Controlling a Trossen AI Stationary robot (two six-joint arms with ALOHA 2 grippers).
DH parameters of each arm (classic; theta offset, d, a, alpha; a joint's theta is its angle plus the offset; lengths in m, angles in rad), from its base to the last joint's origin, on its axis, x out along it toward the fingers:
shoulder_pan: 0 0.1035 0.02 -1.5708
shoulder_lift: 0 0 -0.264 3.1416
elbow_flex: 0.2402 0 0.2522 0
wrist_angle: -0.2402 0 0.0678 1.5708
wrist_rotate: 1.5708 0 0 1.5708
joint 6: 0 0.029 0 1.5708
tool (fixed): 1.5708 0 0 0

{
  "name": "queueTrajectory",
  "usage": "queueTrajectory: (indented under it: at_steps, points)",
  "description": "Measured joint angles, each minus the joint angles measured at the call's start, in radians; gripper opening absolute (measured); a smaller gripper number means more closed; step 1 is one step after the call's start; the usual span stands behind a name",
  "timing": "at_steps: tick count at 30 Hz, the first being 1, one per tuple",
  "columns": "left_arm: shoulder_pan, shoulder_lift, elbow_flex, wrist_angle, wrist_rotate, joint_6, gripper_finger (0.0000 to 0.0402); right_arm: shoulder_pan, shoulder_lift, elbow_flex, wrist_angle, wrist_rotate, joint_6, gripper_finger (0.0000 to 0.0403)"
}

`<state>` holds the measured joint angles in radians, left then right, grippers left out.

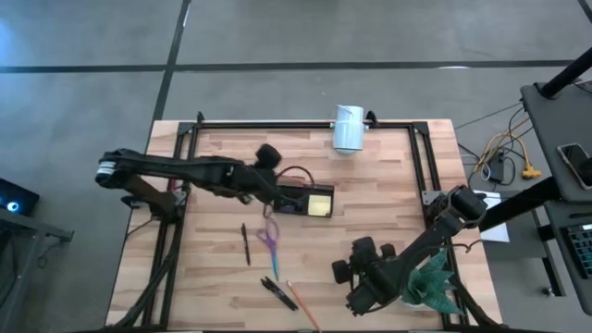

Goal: Pick and place office supplies into organizer
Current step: Put the top yellow pencil into the black desk organizer

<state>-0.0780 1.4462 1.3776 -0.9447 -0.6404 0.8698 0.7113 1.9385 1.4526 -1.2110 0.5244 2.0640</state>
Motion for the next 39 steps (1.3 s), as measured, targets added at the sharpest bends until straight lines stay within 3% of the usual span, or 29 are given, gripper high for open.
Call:
queueTrajectory:
  at_steps: [5, 9, 13, 28, 39]
  points:
    - [0.0, -0.047, 0.006, -0.246, -0.156, -0.026, 0.0019, -0.001, 0.0, -0.003, -0.013, 0.016, -0.006, 0.0011]
    - [0.0, -0.062, 0.006, -0.352, -0.17, -0.123, 0.0019, 0.0, 0.0, -0.007, -0.017, 0.03, -0.009, 0.0011]
    - [-0.004, -0.061, 0.005, -0.345, -0.114, -0.166, 0.0019, 0.0, 0.0, -0.009, -0.016, 0.03, -0.021, 0.0011]
    - [-0.074, -0.09, 0.003, -0.329, -0.09, -0.184, 0.0008, 0.0, 0.0, -0.009, -0.01, 0.025, 0.005, 0.0011]
    - [-0.059, 0.035, -0.023, -0.311, -0.078, -0.185, 0.0006, -0.001, 0.0, -0.009, -0.011, 0.025, 0.007, 0.0011]
